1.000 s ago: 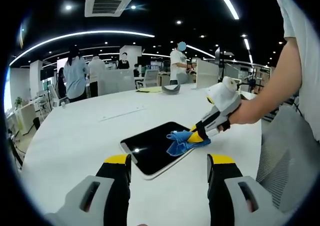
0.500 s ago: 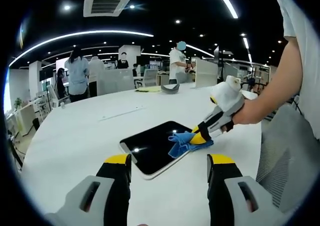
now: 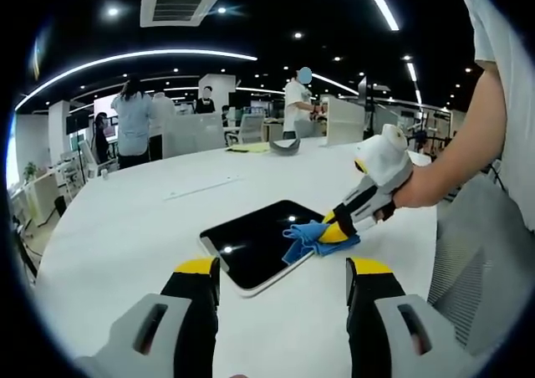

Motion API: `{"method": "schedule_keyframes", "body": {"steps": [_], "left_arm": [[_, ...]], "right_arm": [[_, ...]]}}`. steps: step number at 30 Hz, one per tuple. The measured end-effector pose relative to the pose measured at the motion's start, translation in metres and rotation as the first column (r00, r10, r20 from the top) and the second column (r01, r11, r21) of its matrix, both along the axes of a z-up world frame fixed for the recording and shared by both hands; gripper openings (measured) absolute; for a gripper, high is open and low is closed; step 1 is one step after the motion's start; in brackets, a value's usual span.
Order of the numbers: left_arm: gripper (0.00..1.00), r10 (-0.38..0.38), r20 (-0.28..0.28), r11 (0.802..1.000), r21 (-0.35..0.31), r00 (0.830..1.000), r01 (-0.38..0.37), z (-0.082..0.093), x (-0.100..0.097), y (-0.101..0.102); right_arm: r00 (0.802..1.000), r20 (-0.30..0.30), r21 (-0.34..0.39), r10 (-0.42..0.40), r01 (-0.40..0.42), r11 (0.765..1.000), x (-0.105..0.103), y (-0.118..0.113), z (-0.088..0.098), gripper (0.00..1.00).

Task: Wipe the mirror surface with the cleaning cloth until all visible marks leave the cleaned area.

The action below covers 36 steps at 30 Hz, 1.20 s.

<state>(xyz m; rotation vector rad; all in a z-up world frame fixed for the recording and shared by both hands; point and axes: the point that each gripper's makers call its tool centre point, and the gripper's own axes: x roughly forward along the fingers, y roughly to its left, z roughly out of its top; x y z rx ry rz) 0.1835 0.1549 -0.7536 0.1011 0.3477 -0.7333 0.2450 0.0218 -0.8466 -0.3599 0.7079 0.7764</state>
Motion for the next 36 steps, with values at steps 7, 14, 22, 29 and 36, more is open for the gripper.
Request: {"method": "schedule_keyframes", "body": {"steps": [7, 14, 22, 29, 36], "left_arm": [[0.60, 0.009, -0.009, 1.000, -0.007, 1.000, -0.009, -0.001, 0.002, 0.001], [0.60, 0.007, -0.002, 1.000, -0.007, 1.000, -0.007, 0.001, 0.003, 0.001], [0.61, 0.009, 0.001, 1.000, -0.005, 1.000, -0.009, 0.002, 0.003, 0.002], [0.61, 0.012, -0.001, 1.000, -0.003, 1.000, -0.012, 0.001, 0.003, 0.003], [0.61, 0.012, 0.002, 1.000, -0.004, 1.000, -0.012, 0.002, 0.003, 0.003]], "right_arm": [[1.000, -0.008, 0.005, 0.011, -0.011, 1.000, 0.000, 0.004, -0.001, 0.02], [0.999, -0.010, 0.007, 0.042, -0.042, 0.999, -0.002, 0.016, 0.000, 0.02], [0.998, -0.011, 0.007, 0.055, -0.055, 0.998, -0.001, 0.022, 0.000, 0.02], [0.998, -0.009, 0.002, 0.063, -0.063, 0.998, -0.001, 0.024, -0.001, 0.02], [0.998, -0.011, 0.003, 0.058, -0.058, 0.998, 0.002, 0.026, 0.000, 0.02]]}}
